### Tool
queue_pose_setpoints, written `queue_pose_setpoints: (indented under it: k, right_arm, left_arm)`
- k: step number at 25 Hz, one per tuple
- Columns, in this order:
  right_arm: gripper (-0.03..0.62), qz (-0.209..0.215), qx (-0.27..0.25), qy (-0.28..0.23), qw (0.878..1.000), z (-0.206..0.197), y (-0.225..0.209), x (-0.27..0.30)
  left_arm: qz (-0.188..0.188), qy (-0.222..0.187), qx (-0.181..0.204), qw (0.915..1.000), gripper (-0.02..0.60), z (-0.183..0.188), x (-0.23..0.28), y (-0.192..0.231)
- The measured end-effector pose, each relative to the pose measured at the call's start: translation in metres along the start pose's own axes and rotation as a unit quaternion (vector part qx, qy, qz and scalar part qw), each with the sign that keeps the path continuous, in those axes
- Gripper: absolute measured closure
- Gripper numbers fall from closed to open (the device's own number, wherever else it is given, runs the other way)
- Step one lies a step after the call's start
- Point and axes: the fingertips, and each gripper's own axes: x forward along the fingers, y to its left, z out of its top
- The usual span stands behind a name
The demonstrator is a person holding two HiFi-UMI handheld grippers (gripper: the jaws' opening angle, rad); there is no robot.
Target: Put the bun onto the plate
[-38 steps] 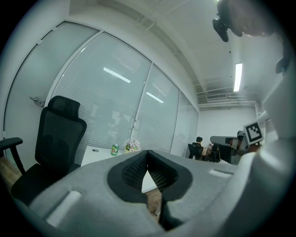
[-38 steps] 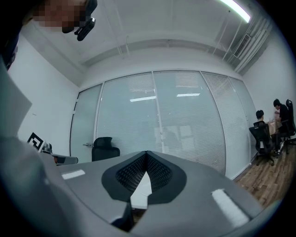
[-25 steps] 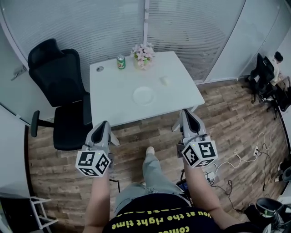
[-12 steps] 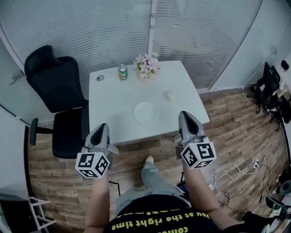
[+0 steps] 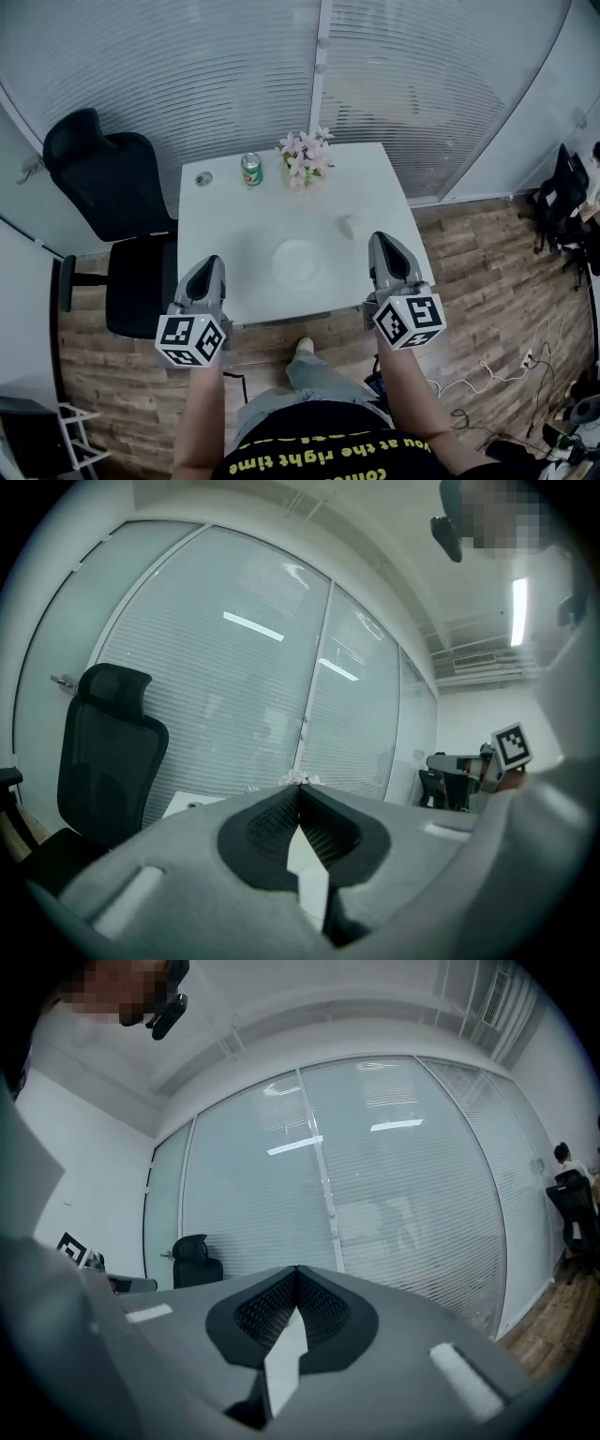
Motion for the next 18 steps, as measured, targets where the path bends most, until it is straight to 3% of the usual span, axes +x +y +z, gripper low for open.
queue_pose_setpoints:
  k: [10,18]
  right_arm:
    - [0.588,0.041,-0.010,0.001,0.999,0.006,-0.014,0.077]
    - [0.588,0.051,-0.011,0.003,0.999,0.007,-0.030,0.121]
  left_arm:
    - [0.021,-0.011,0.006,0.9997,0.581,0.012,0.050,0.014]
    - [0.030,-0.014,0.004,0.9994,0.581,0.017,0.084,0.030]
